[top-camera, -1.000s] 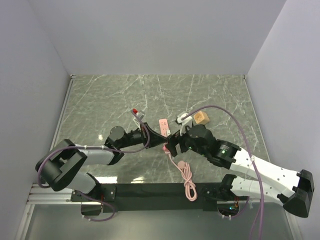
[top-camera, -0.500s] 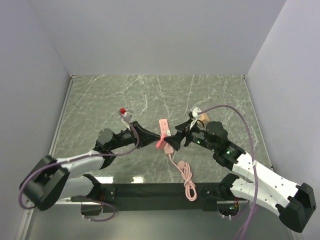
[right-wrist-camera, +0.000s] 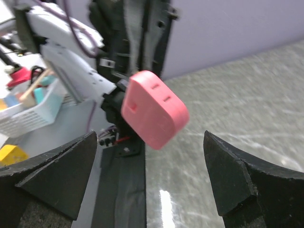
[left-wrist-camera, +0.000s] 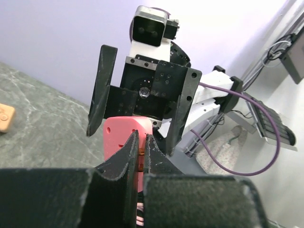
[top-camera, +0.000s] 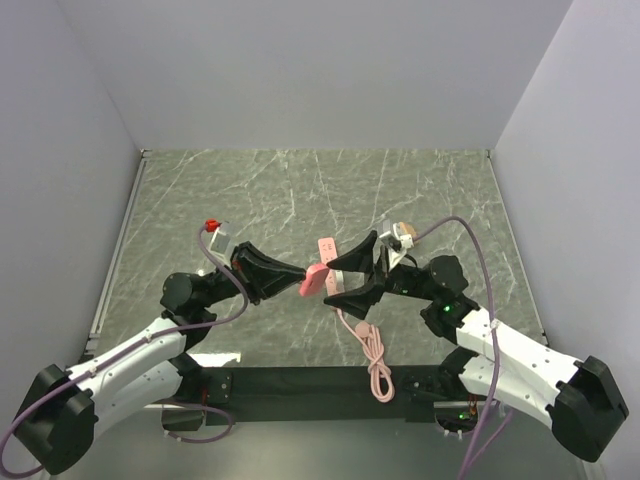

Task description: Insert the plug

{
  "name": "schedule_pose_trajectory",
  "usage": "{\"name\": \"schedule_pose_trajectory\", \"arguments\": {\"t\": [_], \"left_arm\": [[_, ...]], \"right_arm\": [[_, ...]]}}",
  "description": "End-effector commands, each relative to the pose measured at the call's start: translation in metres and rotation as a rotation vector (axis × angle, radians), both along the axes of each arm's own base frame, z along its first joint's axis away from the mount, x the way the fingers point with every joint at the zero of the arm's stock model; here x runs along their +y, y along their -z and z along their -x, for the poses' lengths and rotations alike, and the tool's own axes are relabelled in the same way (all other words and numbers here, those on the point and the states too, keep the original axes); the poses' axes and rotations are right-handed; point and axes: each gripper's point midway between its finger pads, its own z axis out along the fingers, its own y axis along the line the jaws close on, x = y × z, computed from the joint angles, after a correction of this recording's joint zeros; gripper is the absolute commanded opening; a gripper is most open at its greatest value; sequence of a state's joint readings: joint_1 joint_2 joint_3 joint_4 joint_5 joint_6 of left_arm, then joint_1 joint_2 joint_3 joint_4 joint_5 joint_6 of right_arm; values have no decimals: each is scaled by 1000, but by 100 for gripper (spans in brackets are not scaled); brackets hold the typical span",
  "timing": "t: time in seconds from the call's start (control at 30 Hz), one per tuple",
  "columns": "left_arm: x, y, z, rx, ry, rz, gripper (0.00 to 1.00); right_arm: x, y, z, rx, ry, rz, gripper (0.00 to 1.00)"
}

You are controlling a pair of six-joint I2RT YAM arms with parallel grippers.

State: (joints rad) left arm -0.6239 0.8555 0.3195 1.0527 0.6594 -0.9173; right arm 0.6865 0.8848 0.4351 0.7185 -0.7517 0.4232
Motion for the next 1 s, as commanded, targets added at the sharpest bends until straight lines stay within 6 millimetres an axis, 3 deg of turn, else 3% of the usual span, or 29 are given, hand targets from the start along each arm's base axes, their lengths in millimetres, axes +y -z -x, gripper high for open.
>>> {"name": "schedule_pose_trajectory", "arguments": {"t": [0.0, 0.37, 0.57, 0.67, 0.7, 0.77, 0.8, 0.87, 0.9, 0.97], "left_arm": [[5, -17, 16, -57, 55, 53, 1], [2, -25, 34, -78, 152, 90, 1], [-8, -27, 37, -85, 157, 80, 1], [-10, -26, 37, -91, 150, 76, 1], [-10, -26, 35, -86, 139, 76, 1], [-11, -22, 30, -74, 119, 60, 1], [-11, -22, 28, -75, 100, 63, 1], [-11, -20, 25, -67, 83, 55, 1], [-11, -20, 21, -70, 56, 54, 1], [-10, -18, 15, -72, 20, 43, 1]], "right_arm": [[-7, -35, 26, -123, -98, -114, 99], [-1, -34, 32, -104, -170, -155, 96], [8, -36, 40, -110, -225, -160, 87], [8, -37, 46, -113, -244, -164, 66], [8, -36, 47, -117, -247, -163, 53], [9, -37, 52, -118, -268, -160, 38], [8, -37, 54, -116, -273, -160, 22], [8, -38, 56, -116, -277, -162, 7], [8, -38, 55, -108, -270, -158, 0], [9, -38, 51, -98, -248, -150, 0]]}}
